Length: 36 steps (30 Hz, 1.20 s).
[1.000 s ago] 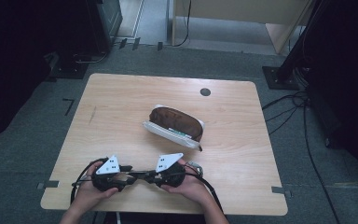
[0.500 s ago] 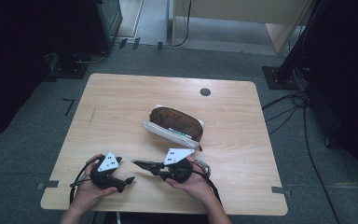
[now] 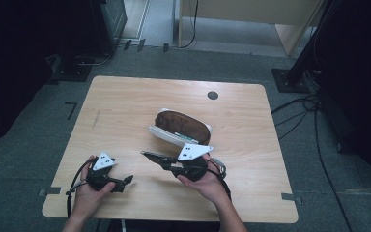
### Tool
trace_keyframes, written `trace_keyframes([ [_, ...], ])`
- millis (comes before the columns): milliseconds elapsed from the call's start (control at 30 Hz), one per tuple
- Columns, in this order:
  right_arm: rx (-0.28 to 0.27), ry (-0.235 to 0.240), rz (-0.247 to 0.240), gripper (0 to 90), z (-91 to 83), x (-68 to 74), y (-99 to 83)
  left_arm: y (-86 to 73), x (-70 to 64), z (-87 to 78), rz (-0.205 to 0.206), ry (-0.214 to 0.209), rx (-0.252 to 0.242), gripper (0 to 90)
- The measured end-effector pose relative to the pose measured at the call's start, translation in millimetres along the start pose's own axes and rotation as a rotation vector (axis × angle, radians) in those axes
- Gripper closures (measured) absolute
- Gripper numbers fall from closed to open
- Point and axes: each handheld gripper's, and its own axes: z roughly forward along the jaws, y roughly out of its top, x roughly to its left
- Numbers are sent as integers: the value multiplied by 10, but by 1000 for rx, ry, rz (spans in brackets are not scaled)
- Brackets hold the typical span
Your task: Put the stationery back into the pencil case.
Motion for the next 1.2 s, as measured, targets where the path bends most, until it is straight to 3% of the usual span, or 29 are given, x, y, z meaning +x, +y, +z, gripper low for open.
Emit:
trace_keyframes([
  [167,-19,-36,-1,736,-92,-62,84,-23,6,-23,-6,46,5,0],
  [433,-46,-82,22,735,-194,-148,187,-43,21,-20,-27,86,24,0],
  [667,-82,-124,38,736,-328,-258,286,-55,-6,49,7,140,63,0],
  [1033,-110,-210,81,736,-495,-546,358,-54,-8,56,15,130,60,0],
  [1200,-65,-248,104,735,-450,-730,302,-53,-9,55,28,121,64,0],
])
